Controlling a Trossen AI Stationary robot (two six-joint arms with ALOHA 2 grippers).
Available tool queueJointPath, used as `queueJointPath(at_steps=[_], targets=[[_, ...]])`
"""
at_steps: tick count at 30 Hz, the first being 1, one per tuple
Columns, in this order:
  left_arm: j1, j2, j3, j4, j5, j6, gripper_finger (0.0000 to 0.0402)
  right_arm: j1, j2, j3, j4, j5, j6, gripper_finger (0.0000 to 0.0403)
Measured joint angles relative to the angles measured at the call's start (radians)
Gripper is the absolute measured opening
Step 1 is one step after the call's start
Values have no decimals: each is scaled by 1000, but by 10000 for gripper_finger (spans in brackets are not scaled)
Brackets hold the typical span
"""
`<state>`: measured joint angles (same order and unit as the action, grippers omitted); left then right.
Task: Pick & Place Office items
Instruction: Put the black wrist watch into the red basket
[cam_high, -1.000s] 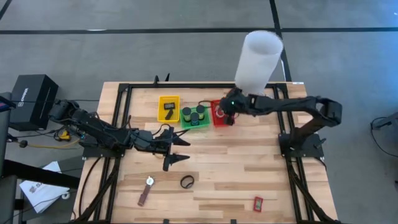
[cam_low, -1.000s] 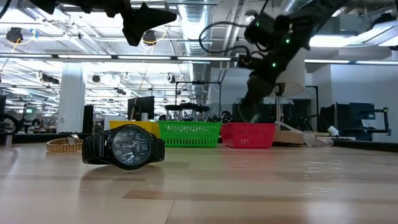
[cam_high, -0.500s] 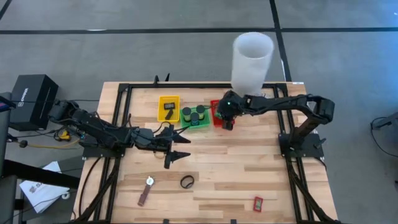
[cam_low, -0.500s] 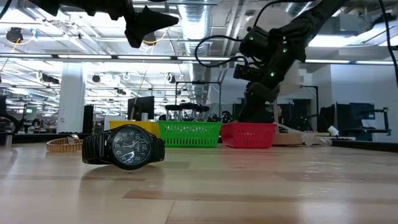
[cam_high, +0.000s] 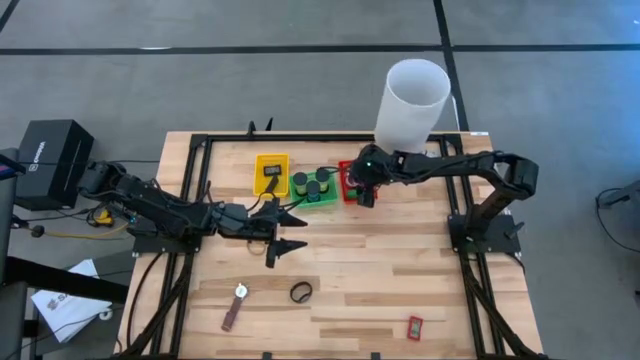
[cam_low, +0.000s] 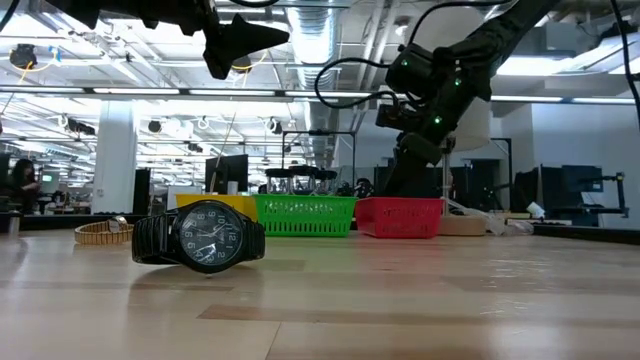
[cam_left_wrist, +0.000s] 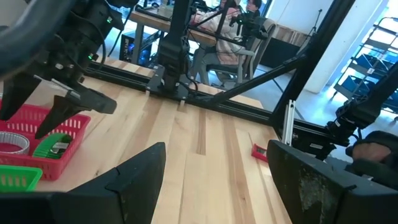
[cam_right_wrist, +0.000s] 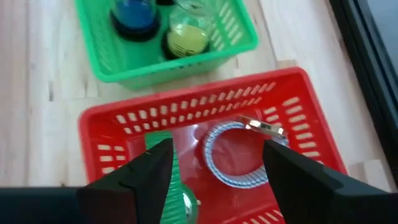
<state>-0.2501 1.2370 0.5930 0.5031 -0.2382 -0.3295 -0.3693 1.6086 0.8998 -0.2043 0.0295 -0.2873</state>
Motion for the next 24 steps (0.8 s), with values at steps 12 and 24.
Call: queueJointPath(at_steps=[12, 24], targets=[[0, 0, 0, 0, 0, -1, 274, 14, -24, 77, -72, 0, 82, 216], [-1, 0, 0, 2, 0, -1, 274, 83, -160, 103, -220, -3, 78, 203]])
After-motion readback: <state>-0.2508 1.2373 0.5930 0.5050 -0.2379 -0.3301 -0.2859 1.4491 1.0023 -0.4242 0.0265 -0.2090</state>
